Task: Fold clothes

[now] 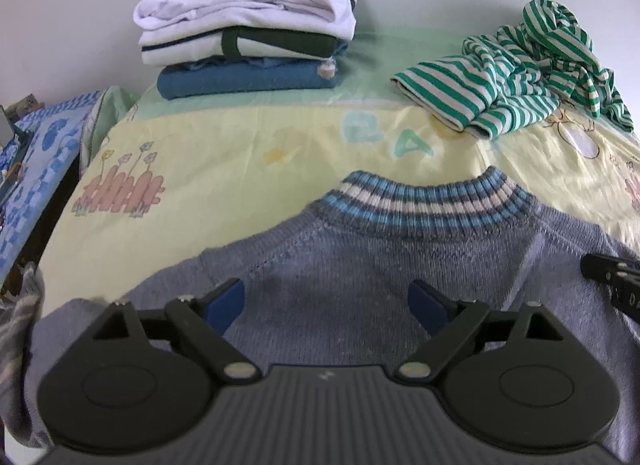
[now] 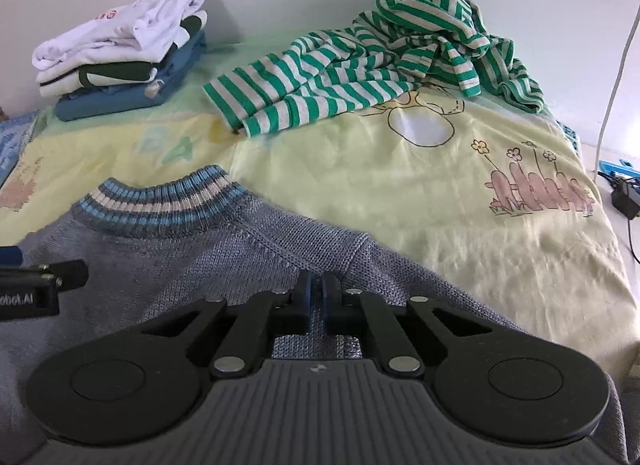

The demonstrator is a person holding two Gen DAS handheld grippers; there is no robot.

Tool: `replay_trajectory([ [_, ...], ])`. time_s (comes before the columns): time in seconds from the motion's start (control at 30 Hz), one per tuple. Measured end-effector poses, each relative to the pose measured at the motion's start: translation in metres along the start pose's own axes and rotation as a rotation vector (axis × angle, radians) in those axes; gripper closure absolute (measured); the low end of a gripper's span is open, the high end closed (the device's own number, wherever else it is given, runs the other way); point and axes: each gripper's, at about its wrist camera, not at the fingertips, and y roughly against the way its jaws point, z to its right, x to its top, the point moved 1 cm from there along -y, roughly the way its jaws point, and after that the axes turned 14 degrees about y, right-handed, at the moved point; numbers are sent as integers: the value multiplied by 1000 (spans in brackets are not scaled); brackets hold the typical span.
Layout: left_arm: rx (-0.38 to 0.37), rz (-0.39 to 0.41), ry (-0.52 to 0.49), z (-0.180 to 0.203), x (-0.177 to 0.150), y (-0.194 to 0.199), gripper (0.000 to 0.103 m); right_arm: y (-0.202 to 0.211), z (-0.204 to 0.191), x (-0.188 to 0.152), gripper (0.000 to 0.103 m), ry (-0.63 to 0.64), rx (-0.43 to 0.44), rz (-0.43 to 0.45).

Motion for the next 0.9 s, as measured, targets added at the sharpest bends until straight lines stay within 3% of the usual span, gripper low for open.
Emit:
replay_trajectory([
  [0.9, 30, -18, 5, 7, -15, -5, 7, -1, -6, 2, 98, 5, -30, -24],
])
